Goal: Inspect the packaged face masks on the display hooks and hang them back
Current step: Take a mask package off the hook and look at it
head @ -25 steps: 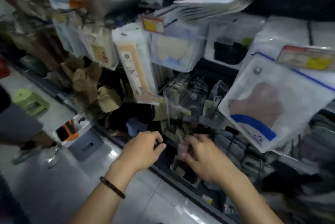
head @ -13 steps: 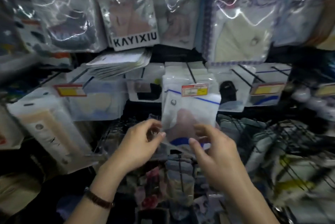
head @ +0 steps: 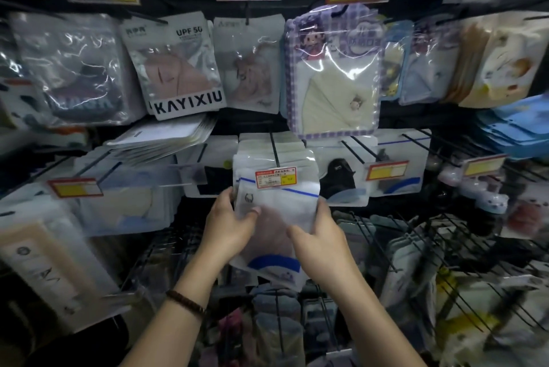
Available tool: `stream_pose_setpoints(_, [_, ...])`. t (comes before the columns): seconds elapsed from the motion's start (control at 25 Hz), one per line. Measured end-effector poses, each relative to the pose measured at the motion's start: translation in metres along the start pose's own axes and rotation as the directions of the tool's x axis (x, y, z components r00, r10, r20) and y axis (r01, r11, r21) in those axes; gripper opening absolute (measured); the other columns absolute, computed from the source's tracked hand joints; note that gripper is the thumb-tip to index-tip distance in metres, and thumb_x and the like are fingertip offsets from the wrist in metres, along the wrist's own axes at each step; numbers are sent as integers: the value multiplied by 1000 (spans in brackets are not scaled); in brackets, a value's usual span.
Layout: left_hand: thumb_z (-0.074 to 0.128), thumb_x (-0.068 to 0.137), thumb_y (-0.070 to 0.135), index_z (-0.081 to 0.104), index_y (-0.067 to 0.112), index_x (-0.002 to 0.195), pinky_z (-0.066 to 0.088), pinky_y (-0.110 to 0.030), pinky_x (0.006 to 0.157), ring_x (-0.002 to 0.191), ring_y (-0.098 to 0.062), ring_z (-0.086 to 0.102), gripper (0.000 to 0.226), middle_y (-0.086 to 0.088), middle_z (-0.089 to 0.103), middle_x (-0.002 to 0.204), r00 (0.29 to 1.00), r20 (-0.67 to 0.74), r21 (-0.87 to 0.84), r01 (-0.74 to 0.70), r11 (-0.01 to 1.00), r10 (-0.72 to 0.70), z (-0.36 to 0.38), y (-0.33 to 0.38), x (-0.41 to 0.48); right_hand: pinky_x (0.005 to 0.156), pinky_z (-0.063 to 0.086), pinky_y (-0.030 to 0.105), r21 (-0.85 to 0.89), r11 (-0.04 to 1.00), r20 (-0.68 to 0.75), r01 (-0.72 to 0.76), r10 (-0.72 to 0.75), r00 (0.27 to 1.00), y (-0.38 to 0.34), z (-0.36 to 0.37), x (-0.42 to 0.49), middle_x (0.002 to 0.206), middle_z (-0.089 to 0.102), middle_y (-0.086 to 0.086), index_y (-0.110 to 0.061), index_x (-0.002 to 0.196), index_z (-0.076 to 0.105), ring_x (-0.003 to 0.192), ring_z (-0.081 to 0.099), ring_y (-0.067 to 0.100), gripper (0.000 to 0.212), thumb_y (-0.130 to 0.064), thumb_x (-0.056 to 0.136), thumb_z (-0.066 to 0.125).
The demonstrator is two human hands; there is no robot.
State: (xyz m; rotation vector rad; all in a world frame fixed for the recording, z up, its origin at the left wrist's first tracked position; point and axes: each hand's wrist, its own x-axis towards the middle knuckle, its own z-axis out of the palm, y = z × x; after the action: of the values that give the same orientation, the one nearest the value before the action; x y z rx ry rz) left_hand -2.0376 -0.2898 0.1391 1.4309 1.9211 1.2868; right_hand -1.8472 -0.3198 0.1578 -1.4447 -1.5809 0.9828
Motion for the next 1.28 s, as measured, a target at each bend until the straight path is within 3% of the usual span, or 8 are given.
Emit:
stream_pose_setpoints(0.24, [74,97,28,60,24,143,47,-22,86,105,-12,66,49,4,73,125,999,-40,35,11,999,-10,3,7,-12,112,52,50,-55,998,15,18,-18,1000,1,5,6,156,55,5,-25,164,19,140,56,28,96,-51,81,57])
stream_pose_setpoints(0.4, [75,96,29,66,25,136,36,-2,66,91,-2,61,41,7,78,118,992,-129,60,10,998,-2,4,8,-19,113,51,53,-51,998,-3,43,-43,999,-3,9,3,165,42,8,-30,167,4,144,51,31,99,-51,87,58])
stream_pose_setpoints(0.56, [75,95,40,73,26,123,54,-21,75,91,-9,73,31,9,81,105,967,-252,60,-9,998,24,3,1,-20,101,59,54,-39,998,-62,46,-48,997,0,10,5,151,56,6,-31,163,15,128,63,30,90,-48,88,60])
stream_pose_setpoints(0.68, [77,94,43,71,28,105,55,-29,71,80,-10,73,19,11,77,86,960,-279,16,-16,1000,20,5,-1,-18,100,59,51,-30,998,-152,60,-64,986,3,9,4,146,61,2,-31,161,27,126,64,26,78,-41,92,63])
stream_pose_setpoints(0.8, [78,94,33,65,27,97,56,-34,68,77,-16,74,14,4,76,82,972,-235,-179,-35,983,-8,5,-5,-16,99,59,48,0,992,-289,127,-121,950,5,9,0,127,71,-8,-38,147,50,116,67,19,57,-35,92,64])
stream_pose_setpoints(0.92, [73,99,18,63,21,102,61,-45,77,83,-22,76,11,-6,79,91,985,-172,-444,-57,894,-22,3,-11,-18,96,61,37,158,969,-412,192,-112,904,9,12,2,116,74,-17,-36,133,66,109,70,4,36,-26,99,69])
stream_pose_setpoints(1.08, [66,102,5,59,15,115,59,-47,82,87,-29,77,18,-14,82,97,996,-91,-661,-68,747,11,3,-9,-40,87,57,13,232,938,-503,259,-113,857,12,17,-2,116,75,-17,-31,130,71,107,70,-1,35,-17,98,73])
stream_pose_setpoints(1.28, [66,100,-2,61,24,127,62,-42,85,98,-29,80,37,-9,83,101,992,-123,-687,-76,722,-13,2,-26,-62,84,63,31,468,850,-436,241,-15,900,30,29,-5,103,82,-8,-27,119,76,97,78,8,29,-9,97,75])
